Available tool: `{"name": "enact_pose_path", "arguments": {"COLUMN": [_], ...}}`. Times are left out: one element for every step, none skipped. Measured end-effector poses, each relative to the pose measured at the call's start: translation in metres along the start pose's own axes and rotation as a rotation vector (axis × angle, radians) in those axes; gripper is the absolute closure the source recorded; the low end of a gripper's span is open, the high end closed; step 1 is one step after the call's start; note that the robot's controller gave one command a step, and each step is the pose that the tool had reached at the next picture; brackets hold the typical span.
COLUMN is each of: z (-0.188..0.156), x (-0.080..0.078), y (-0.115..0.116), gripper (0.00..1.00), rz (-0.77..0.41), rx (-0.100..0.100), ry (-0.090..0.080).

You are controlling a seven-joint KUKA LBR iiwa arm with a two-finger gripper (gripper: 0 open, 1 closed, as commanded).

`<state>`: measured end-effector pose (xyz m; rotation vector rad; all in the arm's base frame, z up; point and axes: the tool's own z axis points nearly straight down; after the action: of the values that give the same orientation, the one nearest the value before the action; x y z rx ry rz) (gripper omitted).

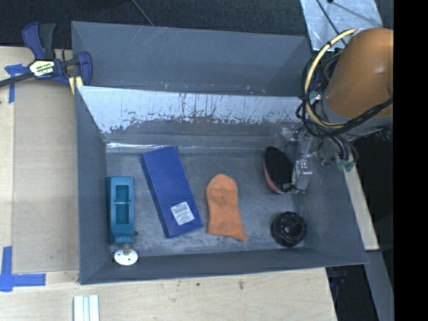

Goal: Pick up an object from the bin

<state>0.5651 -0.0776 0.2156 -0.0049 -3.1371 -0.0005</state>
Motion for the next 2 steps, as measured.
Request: {"name": "enact_pose_path", "arguments": {"z": [-0.005,0.044], "x": [-0.001,0.001], "y": [0.000,-0.015], "gripper": [0.00,0.00], "rz": [-0.002,0.043], "rx": [0.001,0.001], "ry": [-0.008,-0.015]}}
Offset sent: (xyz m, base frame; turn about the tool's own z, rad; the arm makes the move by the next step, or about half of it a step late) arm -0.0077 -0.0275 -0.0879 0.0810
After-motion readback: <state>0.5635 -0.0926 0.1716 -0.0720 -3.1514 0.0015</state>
